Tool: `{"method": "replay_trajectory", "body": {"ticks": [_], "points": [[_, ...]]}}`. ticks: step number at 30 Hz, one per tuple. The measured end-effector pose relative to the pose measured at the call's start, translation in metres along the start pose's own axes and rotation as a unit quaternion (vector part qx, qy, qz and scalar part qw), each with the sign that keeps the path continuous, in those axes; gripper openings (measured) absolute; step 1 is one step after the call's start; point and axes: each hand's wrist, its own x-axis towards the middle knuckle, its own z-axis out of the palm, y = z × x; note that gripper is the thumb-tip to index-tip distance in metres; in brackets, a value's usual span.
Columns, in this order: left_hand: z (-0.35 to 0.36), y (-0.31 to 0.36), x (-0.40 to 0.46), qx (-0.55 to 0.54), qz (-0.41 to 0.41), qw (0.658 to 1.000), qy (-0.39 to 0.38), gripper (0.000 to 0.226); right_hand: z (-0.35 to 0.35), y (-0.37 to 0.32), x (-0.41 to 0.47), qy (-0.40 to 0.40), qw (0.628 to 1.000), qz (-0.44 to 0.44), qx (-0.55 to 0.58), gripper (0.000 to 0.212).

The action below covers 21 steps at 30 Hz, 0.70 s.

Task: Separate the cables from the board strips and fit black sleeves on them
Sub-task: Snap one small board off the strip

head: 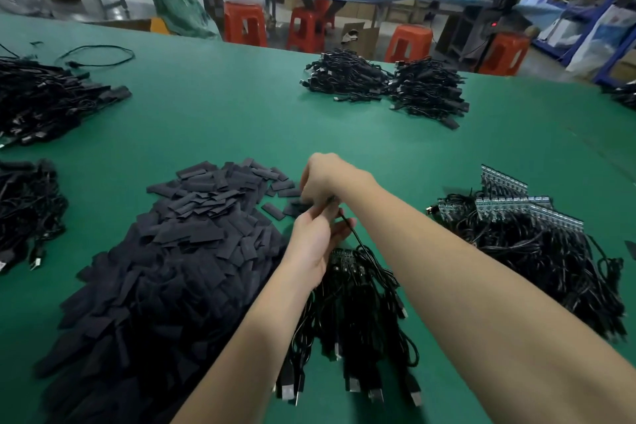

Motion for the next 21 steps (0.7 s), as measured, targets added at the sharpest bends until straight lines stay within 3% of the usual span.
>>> {"method": "replay_trajectory", "body": {"ticks": [4, 6, 8, 10, 13, 17, 21], "points": [[-0.003, -0.001, 0.002, -0.017, -0.007, 1.0, 0.017, 0.026, 0.005, -0.009, 0.01, 0.024, 0.998, -0.008, -0.064, 0.03], [-0.004, 0.001, 0.001, -0.018, -0.012, 1.0, 0.011, 0.02, 0.004, -0.007, 0.014, 0.008, 0.999, -0.009, -0.043, 0.028], [-0.004, 0.004, -0.002, -0.022, -0.013, 1.0, 0.001, 0.013, 0.0, 0.003, 0.014, 0.017, 0.999, -0.013, 0.047, 0.021], [-0.005, 0.006, -0.004, -0.024, -0.008, 1.0, -0.013, 0.014, -0.007, 0.02, 0.002, 0.093, 0.974, -0.019, 0.206, 0.005], [-0.006, 0.007, -0.009, -0.014, 0.011, 1.0, -0.023, 0.012, -0.004, 0.056, -0.034, 0.193, 0.855, -0.012, 0.482, 0.013], [-0.004, 0.01, -0.013, 0.033, 0.032, 0.998, -0.049, 0.003, 0.023, 0.094, -0.081, 0.151, 0.685, -0.036, 0.712, 0.019], [-0.003, 0.012, -0.015, 0.04, 0.027, 0.997, -0.067, 0.005, 0.042, 0.1, -0.1, 0.122, 0.604, -0.055, 0.786, 0.021]]}}
